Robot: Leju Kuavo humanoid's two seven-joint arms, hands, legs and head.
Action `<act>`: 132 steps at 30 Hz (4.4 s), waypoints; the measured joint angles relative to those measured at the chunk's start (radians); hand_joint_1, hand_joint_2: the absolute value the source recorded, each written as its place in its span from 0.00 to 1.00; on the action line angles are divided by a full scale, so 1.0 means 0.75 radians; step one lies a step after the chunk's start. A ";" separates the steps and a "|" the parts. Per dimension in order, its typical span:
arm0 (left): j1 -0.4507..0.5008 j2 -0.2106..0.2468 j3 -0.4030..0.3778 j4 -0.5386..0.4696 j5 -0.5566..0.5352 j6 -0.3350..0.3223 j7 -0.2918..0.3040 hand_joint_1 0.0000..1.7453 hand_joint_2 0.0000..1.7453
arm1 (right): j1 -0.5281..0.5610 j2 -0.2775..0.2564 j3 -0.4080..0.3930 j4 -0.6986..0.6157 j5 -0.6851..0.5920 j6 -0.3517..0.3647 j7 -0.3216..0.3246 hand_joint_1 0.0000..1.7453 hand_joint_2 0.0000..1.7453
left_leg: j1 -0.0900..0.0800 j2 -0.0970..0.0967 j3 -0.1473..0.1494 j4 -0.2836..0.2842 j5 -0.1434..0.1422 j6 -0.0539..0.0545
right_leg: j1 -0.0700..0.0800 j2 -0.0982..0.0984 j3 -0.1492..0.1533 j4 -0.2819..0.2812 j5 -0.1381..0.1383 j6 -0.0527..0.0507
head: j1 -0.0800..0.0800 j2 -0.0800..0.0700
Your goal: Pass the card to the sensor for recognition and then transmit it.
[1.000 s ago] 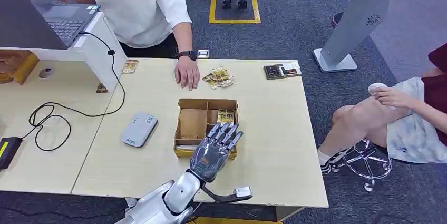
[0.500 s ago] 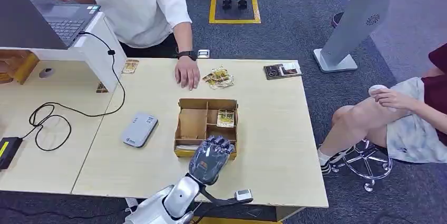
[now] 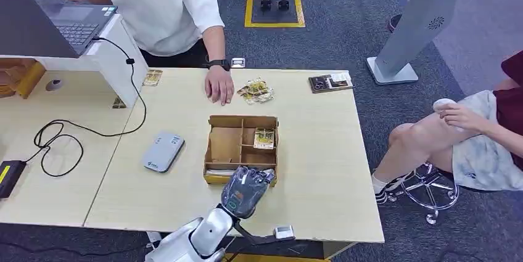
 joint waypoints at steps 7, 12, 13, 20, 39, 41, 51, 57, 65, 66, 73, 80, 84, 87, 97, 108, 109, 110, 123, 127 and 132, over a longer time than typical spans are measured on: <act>0.004 0.002 0.001 0.000 0.002 0.041 -0.010 1.00 1.00 | 0.000 0.000 0.000 0.000 0.000 0.000 0.000 0.00 1.00 | 0.000 0.000 0.000 0.000 0.000 0.000 | 0.000 0.000 0.000 0.000 0.000 0.000 | 0.000 0.000; 0.094 0.022 0.077 -0.160 -0.073 0.048 -0.113 1.00 1.00 | 0.001 0.000 0.000 0.000 0.000 -0.002 0.001 0.00 1.00 | 0.000 0.000 0.000 0.000 0.000 0.000 | 0.000 0.000 0.000 0.000 0.000 0.000 | 0.000 0.000; 0.108 0.022 0.100 -0.201 -0.083 0.048 -0.133 1.00 1.00 | 0.001 0.000 0.000 0.000 0.000 -0.003 0.001 0.00 1.00 | 0.000 0.000 0.000 0.000 0.000 0.000 | 0.000 0.000 0.000 0.000 0.000 0.000 | 0.000 0.000; 0.219 0.018 0.245 -0.455 -0.098 0.048 -0.294 0.00 1.00 | 0.003 0.000 0.000 0.000 0.000 -0.006 0.001 0.00 1.00 | 0.000 0.000 0.000 0.000 0.000 0.000 | 0.000 0.000 0.000 0.000 0.000 0.000 | 0.000 0.000; 0.266 0.003 0.362 -0.554 -0.141 0.048 -0.263 0.00 1.00 | 0.003 0.000 0.000 0.000 0.000 -0.006 0.001 0.00 1.00 | 0.000 0.000 0.000 0.000 0.000 0.000 | 0.000 -0.001 0.000 0.000 0.000 0.000 | 0.000 0.000; 0.262 0.006 0.361 -0.547 -0.137 0.048 -0.264 0.00 1.00 | 0.003 0.000 0.000 0.000 0.001 -0.005 0.000 0.00 1.00 | 0.000 0.000 0.000 0.000 0.000 0.000 | 0.000 -0.001 0.000 0.000 0.000 0.000 | 0.000 0.000; 0.209 0.034 0.318 -0.460 -0.143 0.047 -0.258 0.00 1.00 | 0.001 0.000 0.001 -0.001 0.008 -0.005 0.001 0.00 1.00 | 0.000 0.000 0.001 0.000 0.000 0.000 | 0.000 0.000 0.000 0.000 0.000 0.000 | -0.001 0.000; 0.200 0.041 0.297 -0.391 -0.166 0.047 -0.233 0.00 1.00 | 0.000 -0.006 0.001 -0.012 0.024 -0.007 0.001 0.00 1.00 | 0.000 0.000 0.001 0.000 0.000 0.000 | 0.000 0.000 0.000 0.000 0.000 0.000 | 0.000 0.000; 0.072 0.047 0.165 -0.129 -0.164 0.047 -0.139 0.00 1.00 | -0.002 -0.006 0.001 -0.011 0.026 -0.001 0.001 0.00 1.00 | 0.000 0.000 0.001 0.000 0.000 0.000 | 0.000 0.000 0.000 0.000 0.000 0.000 | 0.000 0.000; 0.061 0.047 0.156 -0.107 -0.162 0.047 -0.139 0.00 1.00 | -0.002 -0.006 0.001 -0.011 0.026 0.001 0.001 0.00 1.00 | 0.000 0.000 0.001 0.000 0.001 0.001 | 0.000 0.000 0.000 0.000 0.000 0.000 | 0.000 0.000; 0.012 0.063 0.107 -0.030 -0.129 0.048 -0.139 0.00 1.00 | -0.002 -0.006 0.001 -0.011 0.026 0.003 0.001 0.00 1.00 | 0.000 0.000 0.000 0.000 0.001 0.001 | 0.000 0.000 0.000 0.000 0.000 0.000 | 0.000 0.000; 0.001 0.067 0.092 -0.004 -0.131 0.047 -0.120 0.00 1.00 | -0.002 -0.006 0.001 -0.011 0.025 0.002 0.001 0.00 1.00 | 0.000 0.000 0.000 0.000 0.001 0.001 | 0.000 0.000 0.000 0.000 0.000 0.000 | 0.000 0.000; 0.001 0.067 0.090 0.003 -0.130 0.048 -0.099 0.00 1.00 | -0.002 -0.006 0.001 -0.011 0.023 0.003 0.001 0.00 1.00 | 0.000 0.000 0.000 0.000 0.001 0.001 | 0.000 0.000 0.000 0.000 0.000 0.000 | 0.000 0.000; 0.001 0.067 0.090 0.006 -0.131 0.048 -0.069 0.00 1.00 | -0.002 -0.006 0.001 -0.011 0.021 0.002 0.001 0.00 1.00 | 0.000 0.000 0.000 0.000 0.001 0.001 | 0.000 0.000 0.000 0.000 0.000 0.000 | 0.000 0.000; 0.001 0.066 0.090 0.014 -0.166 0.046 0.049 0.00 1.00 | -0.001 -0.006 0.001 -0.011 0.004 0.001 0.001 0.00 1.00 | 0.000 0.000 0.000 0.000 0.001 0.001 | 0.000 0.000 0.000 0.000 0.000 0.000 | 0.000 0.000; 0.002 0.066 0.090 0.015 -0.167 0.047 0.028 0.00 1.00 | -0.001 -0.006 0.001 -0.010 0.000 0.001 0.000 0.00 1.00 | 0.000 0.000 0.000 0.000 0.001 0.001 | 0.000 0.000 0.000 0.000 0.000 0.000 | 0.000 0.000; 0.002 0.066 0.090 0.015 -0.166 0.047 0.018 0.00 1.00 | -0.001 -0.006 0.001 -0.010 0.000 0.001 0.000 0.00 1.00 | 0.000 0.000 0.000 0.000 0.001 0.001 | 0.000 0.000 0.000 0.000 0.000 0.000 | 0.000 0.000; 0.002 0.067 0.090 0.015 -0.165 0.048 0.009 0.00 1.00 | -0.001 -0.006 0.001 -0.010 0.000 0.001 0.000 0.00 1.00 | 0.000 0.000 0.000 0.000 0.001 0.001 | 0.000 0.000 0.000 0.000 0.000 0.000 | 0.000 0.000; 0.032 0.088 0.090 -0.074 -0.083 0.048 -0.102 1.00 1.00 | -0.001 -0.006 0.001 -0.010 0.000 0.001 0.000 0.00 1.00 | 0.000 0.000 0.000 0.000 0.001 0.001 | 0.000 0.000 0.000 0.000 0.000 0.000 | 0.000 0.000; 0.033 0.090 0.090 -0.074 -0.078 0.048 -0.108 1.00 1.00 | -0.001 -0.006 0.001 -0.010 0.000 0.001 0.000 0.00 1.00 | 0.000 0.000 0.000 0.000 0.001 0.001 | 0.000 0.000 0.000 0.000 0.000 0.000 | 0.000 0.000; 0.032 0.090 0.090 -0.073 -0.090 0.048 -0.099 1.00 1.00 | -0.001 -0.006 0.001 -0.010 0.000 0.001 0.000 0.00 1.00 | 0.000 0.000 0.000 0.000 0.001 0.001 | 0.000 0.000 0.000 0.000 0.000 0.000 | 0.000 0.000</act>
